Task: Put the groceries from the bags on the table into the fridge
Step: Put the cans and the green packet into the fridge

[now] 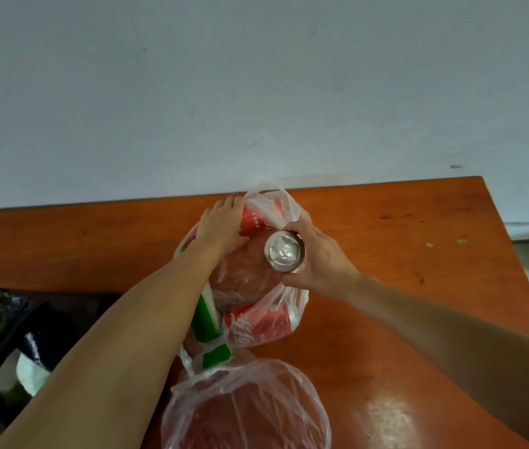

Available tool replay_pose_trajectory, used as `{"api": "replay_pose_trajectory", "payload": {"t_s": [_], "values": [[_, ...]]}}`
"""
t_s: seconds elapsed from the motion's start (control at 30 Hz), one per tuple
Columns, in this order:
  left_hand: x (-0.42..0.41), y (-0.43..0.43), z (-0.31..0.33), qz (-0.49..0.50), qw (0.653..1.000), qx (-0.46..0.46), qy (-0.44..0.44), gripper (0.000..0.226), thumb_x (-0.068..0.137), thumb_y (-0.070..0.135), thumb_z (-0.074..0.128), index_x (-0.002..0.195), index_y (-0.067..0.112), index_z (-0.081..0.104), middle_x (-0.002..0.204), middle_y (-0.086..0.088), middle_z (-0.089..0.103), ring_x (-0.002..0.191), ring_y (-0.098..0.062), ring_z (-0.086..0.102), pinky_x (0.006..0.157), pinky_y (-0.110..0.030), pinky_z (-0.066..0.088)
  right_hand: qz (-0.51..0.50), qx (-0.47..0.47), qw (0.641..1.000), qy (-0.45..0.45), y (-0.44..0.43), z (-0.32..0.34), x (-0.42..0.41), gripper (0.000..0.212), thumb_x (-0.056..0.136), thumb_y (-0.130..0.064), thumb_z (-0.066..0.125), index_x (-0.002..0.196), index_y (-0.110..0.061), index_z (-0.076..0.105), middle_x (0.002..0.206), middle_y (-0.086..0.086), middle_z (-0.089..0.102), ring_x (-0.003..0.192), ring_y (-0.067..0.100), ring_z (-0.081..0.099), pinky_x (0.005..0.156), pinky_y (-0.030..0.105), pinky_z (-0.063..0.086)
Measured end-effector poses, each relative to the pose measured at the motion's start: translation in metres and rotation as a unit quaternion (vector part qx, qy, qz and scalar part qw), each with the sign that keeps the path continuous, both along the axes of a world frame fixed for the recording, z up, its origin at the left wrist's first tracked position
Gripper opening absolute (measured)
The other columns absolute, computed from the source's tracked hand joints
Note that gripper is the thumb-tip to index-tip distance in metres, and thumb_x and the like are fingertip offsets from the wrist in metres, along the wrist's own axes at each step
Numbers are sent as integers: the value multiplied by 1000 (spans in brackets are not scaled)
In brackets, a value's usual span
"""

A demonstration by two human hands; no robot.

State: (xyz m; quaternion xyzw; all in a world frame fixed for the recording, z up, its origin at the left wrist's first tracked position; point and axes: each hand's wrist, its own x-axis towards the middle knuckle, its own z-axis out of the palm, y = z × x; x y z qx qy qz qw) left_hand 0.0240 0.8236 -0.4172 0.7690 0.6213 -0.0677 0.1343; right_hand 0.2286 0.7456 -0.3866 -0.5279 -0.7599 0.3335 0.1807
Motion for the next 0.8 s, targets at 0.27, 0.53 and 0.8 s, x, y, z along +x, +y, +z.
{"api": "replay_pose_trajectory", "payload": {"t_s": [0.27, 0.53, 0.8], "values": [[-13, -36, 23, -37, 998, 9, -55, 88, 69, 33, 79, 139, 15, 29, 138, -7, 47, 121, -27, 52, 94, -40, 46, -150, -89, 982, 77, -9, 3, 12, 74, 56, -25, 92, 114, -25, 45, 102, -11, 59, 85, -2, 56, 63, 9, 42], [-46, -70, 80, 75, 986, -16, -145, 77, 64, 32, 84, 130, 19, 48, 127, -7, 57, 106, -26, 59, 88, -35, 51, -223, -105, 961, 125, -14, 26, 0, 76, 57, -25, 91, 119, -21, 47, 103, -9, 59, 95, 11, 59, 71, 18, 48], [-62, -100, 149, 48, 992, 14, -118, 61, 79, 49, 69, 125, 19, 44, 116, -8, 56, 97, -26, 58, 82, -41, 52, -226, -31, 967, 116, -38, 89, -16, 76, 61, -29, 90, 123, -21, 47, 107, -6, 61, 96, 12, 59, 78, 24, 49]]}}
